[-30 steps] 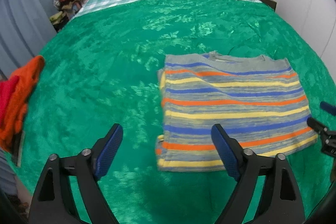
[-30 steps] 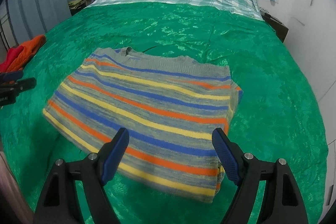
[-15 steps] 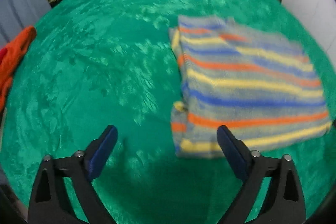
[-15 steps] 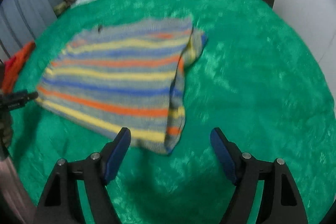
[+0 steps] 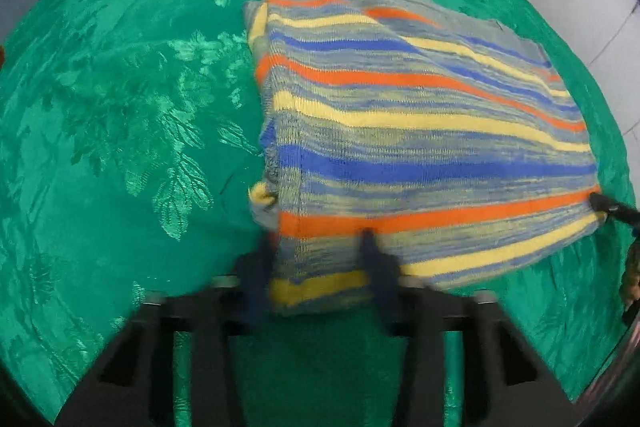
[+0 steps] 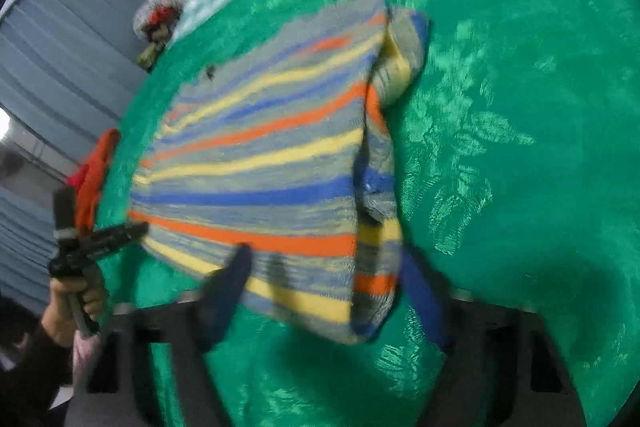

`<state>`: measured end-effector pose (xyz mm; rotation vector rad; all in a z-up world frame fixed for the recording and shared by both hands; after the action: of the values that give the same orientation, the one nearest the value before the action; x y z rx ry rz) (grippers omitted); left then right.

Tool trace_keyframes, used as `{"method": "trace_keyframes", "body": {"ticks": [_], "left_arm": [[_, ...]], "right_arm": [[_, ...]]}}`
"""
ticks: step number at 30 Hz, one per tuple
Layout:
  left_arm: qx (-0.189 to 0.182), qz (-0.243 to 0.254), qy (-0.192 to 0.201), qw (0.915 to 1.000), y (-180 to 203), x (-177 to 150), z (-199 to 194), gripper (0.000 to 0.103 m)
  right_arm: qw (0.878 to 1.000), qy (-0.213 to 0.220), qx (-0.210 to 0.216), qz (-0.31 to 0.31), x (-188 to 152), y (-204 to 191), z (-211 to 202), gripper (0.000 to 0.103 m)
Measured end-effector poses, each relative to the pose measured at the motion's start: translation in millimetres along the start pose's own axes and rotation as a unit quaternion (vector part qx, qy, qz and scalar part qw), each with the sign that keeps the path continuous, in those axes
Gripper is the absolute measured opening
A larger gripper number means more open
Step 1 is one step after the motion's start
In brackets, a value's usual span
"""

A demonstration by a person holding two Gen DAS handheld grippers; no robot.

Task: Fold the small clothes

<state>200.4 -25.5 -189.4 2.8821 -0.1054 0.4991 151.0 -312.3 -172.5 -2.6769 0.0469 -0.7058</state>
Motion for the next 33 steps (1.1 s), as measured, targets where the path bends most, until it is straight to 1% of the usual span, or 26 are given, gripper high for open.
{"method": "trace_keyframes", "body": {"ticks": [1, 2, 5, 7, 10, 11, 12, 13, 14, 15, 16, 17, 18, 19, 20, 21, 22, 23, 24, 26, 29, 31, 32, 33], "left_arm": [[-0.005, 0.001, -0.008, 1.0, 2, 1, -1, 0.009], [-0.003, 0.004, -0.013, 0.9999, 3, 2, -4, 0.008], [0.003, 0.032, -0.027, 0.9991, 7, 0, -16, 0.008], [-0.006, 0.034, -0.038, 0.9987, 7, -1, -26, 0.007], [-0.023, 0.031, -0.061, 0.9974, 4, -2, -38, 0.007], [-0.021, 0.034, -0.073, 0.9965, 0, -2, -32, 0.008], [-0.012, 0.034, -0.086, 0.9957, -4, -2, -23, 0.009], [-0.004, 0.028, -0.1, 0.9946, -7, -4, -11, 0.011], [0.0, 0.019, -0.106, 0.9942, -8, -5, -2, 0.015], [0.0, 0.01, -0.1, 0.9949, -8, -4, 0, 0.018], [-0.004, 0.004, -0.093, 0.9957, -6, -4, -5, 0.02], [-0.001, 0.0, -0.081, 0.9967, -7, -4, -11, 0.038], [0.012, 0.002, -0.062, 0.998, -10, -5, -21, 0.06], [0.032, 0.008, -0.04, 0.9986, -12, -5, -31, 0.068], [0.058, 0.017, -0.008, 0.9981, -14, -8, -44, 0.071], [0.072, 0.024, 0.016, 0.997, -14, -8, -56, 0.071], [0.077, 0.026, 0.03, 0.9962, -13, -9, -65, 0.072], [0.077, 0.023, 0.044, 0.9958, -10, -10, -74, 0.074], [0.074, 0.018, 0.055, 0.9956, -10, -7, -78, 0.077], [0.069, 0.012, 0.073, 0.9949, -8, -8, -88, 0.079], [0.07, 0.009, 0.098, 0.9927, 3, -13, -106, 0.079], [0.071, 0.006, 0.113, 0.9911, 19, -15, -117, 0.084], [0.072, 0.005, 0.118, 0.9904, 22, -13, -121, 0.086], [0.072, 0.004, 0.125, 0.9896, 26, -13, -125, 0.087]], "right_arm": [[1.0, -0.013, -0.003, -0.001, 1, 2, 4, 0.011], [1.0, -0.018, 0.011, 0.011, 2, 3, 3, 0.011], [1.0, -0.028, 0.005, -0.007, 3, -1, -8, 0.01], [0.999, -0.033, 0.01, -0.014, 4, -7, -18, 0.01], [0.998, -0.046, 0.032, -0.004, 7, -12, -27, 0.01], [0.998, -0.053, 0.037, -0.004, 6, -13, -30, 0.01], [0.997, -0.063, 0.032, -0.01, 3, -14, -29, 0.01], [0.997, -0.071, 0.023, -0.012, 0, -12, -23, 0.011], [0.996, -0.089, 0.01, -0.011, -6, -8, -11, 0.011], [0.995, -0.102, 0.007, -0.009, -11, -4, -2, 0.012], [0.994, -0.105, 0.002, -0.009, -13, -3, 3, 0.013], [0.995, -0.098, 0.001, -0.006, -12, -3, 3, 0.018], [0.996, -0.093, 0.002, -0.002, -12, -3, 2, 0.031], [0.996, -0.088, 0.0, 0.003, -11, -4, -3, 0.045], [0.997, -0.083, -0.007, 0.001, -11, -4, -9, 0.049], [0.997, -0.076, -0.021, -0.007, -10, -4, -17, 0.051], [0.997, -0.068, -0.04, -0.019, -9, -3, -25, 0.051], [0.996, -0.06, -0.061, -0.03, -6, -2, -33, 0.051], [0.995, -0.053, -0.072, -0.035, -4, -2, -39, 0.051], [0.994, -0.021, -0.094, -0.047, 7, -4, -57, 0.051], [0.993, 0.015, -0.107, -0.045, 13, -9, -75, 0.051], [0.992, 0.034, -0.113, -0.049, 11, -18, -85, 0.051], [0.991, 0.041, -0.116, -0.053, 7, -23, -89, 0.052], [0.99, 0.045, -0.119, -0.056, 3, -28, -92, 0.056]]}}
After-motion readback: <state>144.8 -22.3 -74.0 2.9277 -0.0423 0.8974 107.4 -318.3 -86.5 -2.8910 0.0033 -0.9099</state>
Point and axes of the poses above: each gripper's, at about its wrist camera, not at the fingertips, and z roughly the way its jaws point, y to its right, x to its top, the point moved 6 cm from there along z, roughly the way its jaws point, and after that the axes turned 11 degrees about -z, right-handed, at the moved point
